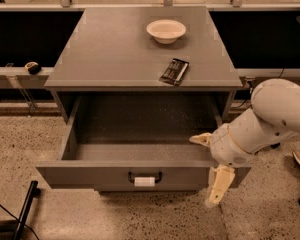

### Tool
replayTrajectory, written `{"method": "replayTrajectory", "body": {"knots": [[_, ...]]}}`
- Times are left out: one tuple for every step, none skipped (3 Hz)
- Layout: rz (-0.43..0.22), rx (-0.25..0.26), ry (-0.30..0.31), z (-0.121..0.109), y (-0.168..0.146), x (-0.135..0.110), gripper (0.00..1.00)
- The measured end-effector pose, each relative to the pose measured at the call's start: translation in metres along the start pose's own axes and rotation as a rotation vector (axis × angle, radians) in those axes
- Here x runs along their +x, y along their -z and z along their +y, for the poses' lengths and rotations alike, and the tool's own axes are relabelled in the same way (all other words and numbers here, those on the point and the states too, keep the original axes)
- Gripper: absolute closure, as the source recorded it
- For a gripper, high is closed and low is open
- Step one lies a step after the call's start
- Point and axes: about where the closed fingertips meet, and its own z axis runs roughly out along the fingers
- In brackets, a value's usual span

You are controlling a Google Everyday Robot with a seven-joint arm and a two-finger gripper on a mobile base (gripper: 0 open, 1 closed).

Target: Open top drawer

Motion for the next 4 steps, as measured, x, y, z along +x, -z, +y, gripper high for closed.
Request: {"method": "replayTrajectory", "body": {"knots": [[-0.028, 0.009, -0.002, 0.004, 0.012, -0.005, 0.00], [-0.015, 0.036, -0.009, -0.015, 0.025, -0.011, 0.16], [0.000, 0.067, -0.008, -0.050, 0.035, -0.021, 0.39], [0.007, 0.080, -0.020, -0.079, 0.026, -0.026, 0.62]]}}
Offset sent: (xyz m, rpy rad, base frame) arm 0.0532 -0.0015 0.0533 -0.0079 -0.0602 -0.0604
